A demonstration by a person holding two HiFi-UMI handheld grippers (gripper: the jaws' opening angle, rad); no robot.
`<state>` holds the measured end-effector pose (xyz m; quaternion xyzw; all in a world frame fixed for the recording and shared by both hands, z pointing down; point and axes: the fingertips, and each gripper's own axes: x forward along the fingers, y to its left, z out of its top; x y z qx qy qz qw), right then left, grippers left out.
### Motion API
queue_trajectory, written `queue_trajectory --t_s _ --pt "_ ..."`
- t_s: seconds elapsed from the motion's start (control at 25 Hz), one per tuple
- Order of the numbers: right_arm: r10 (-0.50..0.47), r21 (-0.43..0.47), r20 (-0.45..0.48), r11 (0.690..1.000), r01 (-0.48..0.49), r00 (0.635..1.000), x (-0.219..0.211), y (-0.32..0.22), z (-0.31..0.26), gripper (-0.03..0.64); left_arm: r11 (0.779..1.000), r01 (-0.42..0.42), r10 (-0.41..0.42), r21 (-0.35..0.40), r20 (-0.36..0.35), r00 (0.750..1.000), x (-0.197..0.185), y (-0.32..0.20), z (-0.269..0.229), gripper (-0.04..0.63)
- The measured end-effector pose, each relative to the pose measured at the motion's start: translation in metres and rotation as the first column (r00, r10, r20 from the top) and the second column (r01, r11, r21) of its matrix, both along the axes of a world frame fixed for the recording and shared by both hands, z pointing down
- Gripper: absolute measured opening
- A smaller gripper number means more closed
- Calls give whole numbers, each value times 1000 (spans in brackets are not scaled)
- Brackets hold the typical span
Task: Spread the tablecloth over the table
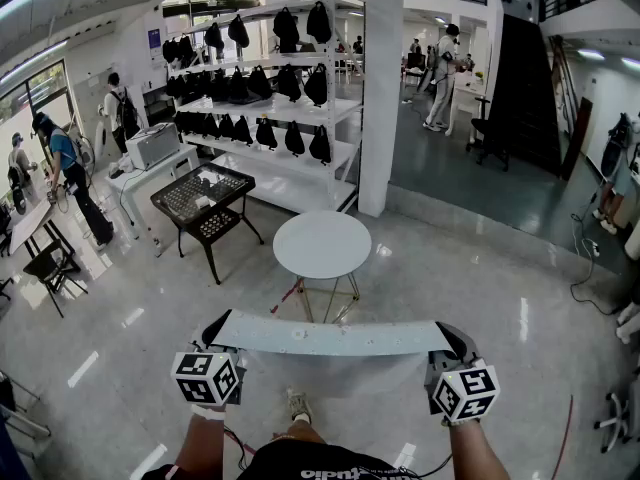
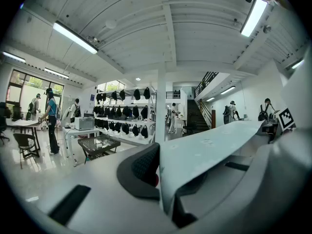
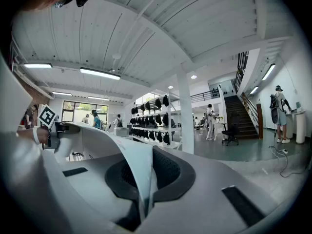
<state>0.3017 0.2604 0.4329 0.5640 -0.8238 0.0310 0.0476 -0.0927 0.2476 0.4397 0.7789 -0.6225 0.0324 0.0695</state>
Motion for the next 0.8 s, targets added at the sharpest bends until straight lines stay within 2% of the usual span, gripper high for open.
queue_trajectory --t_s 0.24,0.52,0.8 --pt "-2 2 -16 1000 2 1000 -1 -2 -1 26 1000 0 0 -4 -9 1000 0 0 0 18" --pt "-6 24 -35 1000 7 999 -4 -2 -10 26 1000 5 -6 23 26 1000 -3 4 -4 18" --pt "-28 45 -18 999 29 999 -6 -1 -11 26 1000 5 -6 31 16 1000 -5 3 -4 17"
